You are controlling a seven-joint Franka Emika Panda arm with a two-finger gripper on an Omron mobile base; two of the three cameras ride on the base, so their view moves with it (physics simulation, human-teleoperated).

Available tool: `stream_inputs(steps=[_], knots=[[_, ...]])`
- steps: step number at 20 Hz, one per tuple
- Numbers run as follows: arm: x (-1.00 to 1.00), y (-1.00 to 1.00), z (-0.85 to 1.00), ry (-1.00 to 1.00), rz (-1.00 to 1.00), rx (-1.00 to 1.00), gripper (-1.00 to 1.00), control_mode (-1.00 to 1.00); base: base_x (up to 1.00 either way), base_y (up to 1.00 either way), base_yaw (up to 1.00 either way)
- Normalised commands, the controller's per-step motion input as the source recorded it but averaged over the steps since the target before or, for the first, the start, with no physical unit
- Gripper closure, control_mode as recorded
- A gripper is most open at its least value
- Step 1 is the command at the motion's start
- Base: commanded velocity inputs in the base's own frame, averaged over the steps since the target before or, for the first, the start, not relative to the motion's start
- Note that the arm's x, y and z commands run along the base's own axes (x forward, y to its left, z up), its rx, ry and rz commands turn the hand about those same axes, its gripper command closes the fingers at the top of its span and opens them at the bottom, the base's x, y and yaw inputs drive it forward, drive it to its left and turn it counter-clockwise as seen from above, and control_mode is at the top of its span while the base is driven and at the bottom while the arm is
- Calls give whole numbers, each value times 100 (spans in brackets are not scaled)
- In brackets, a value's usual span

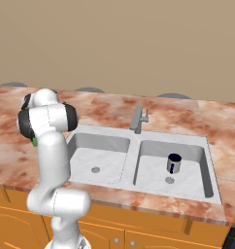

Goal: Move any existing items from the left basin to the right basin for drying. Then move the cup from the counter to the left basin of the sink for washing.

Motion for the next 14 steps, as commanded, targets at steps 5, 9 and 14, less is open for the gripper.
stream_inputs(steps=[5,9,14], knots=[[0,0,-29,0,0,0,100,-100,0,0,0],[-2,-3,-22,0,0,0,100,-100,0,0,0],[-17,-20,-4,0,0,1,100,-100,0,0,0]])
